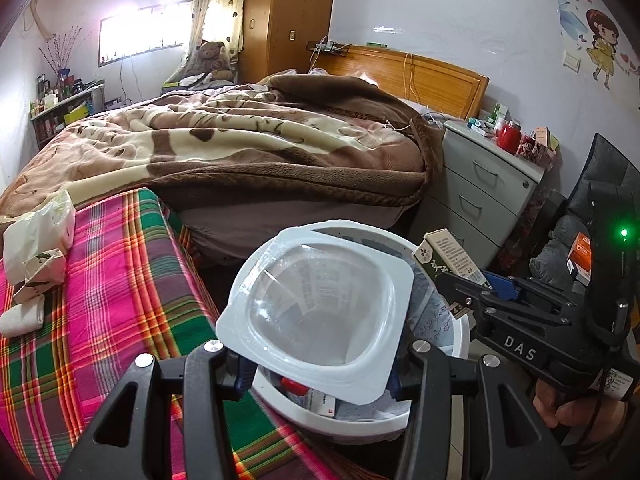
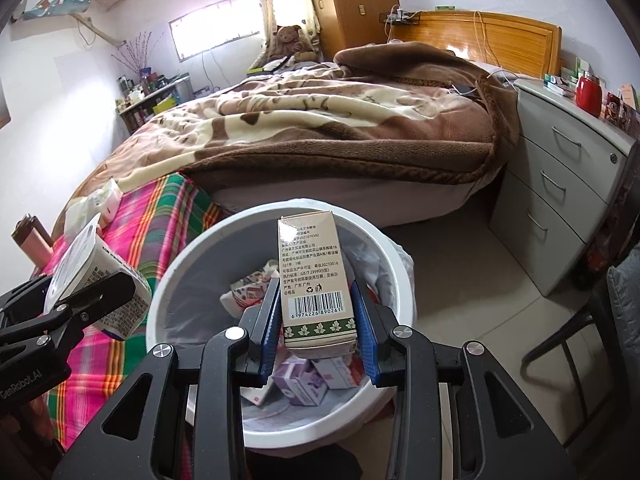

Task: Collect trash
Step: 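Open the left tool to drop the yogurt cup while the right tool releases the box, then move both open tools back to the trash on the bed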

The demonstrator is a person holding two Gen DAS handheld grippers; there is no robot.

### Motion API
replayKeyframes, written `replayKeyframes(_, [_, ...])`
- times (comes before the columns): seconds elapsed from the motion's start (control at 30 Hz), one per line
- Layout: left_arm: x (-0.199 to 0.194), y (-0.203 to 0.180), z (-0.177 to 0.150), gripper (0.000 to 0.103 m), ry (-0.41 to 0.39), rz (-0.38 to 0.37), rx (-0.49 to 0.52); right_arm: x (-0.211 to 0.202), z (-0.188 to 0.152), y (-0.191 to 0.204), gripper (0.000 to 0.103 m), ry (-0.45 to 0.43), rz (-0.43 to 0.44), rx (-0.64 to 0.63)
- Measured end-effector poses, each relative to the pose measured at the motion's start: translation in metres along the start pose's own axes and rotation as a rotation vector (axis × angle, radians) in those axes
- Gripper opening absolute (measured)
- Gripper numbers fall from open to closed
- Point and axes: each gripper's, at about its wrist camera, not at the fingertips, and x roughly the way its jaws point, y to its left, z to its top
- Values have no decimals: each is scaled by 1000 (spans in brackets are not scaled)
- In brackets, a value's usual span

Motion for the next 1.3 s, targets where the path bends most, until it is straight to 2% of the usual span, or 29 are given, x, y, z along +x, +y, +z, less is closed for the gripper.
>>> replayKeyframes(0.2, [8,-8,1,51,18,-15,13,5,-1,-2,35,17,-18,-12])
replayKeyframes(0.27, [10,-10,1,57,24,-16,16,5,-1,-3,36,23,-16,-7])
replayKeyframes(0.3, [11,-9,0,63,27,-11,11,6,-1,-4,36,28,-13,-2])
replayKeyframes(0.5, [9,-7,0,73,22,-17,3,7,-2,-3,38,50,-20,-4])
replayKeyframes(0.57, [7,-5,0,73,20,-19,-3,7,-1,-3,50,47,-20,-2])
replayKeyframes(0.6, [5,-5,0,73,18,-18,-4,6,-1,-3,52,44,-18,1])
replayKeyframes(0.97, [-13,9,-4,74,-15,-1,-23,-3,2,6,53,14,5,-3])
replayKeyframes(1.3, [-40,30,-11,74,-62,48,-38,-10,4,27,53,-16,36,-30])
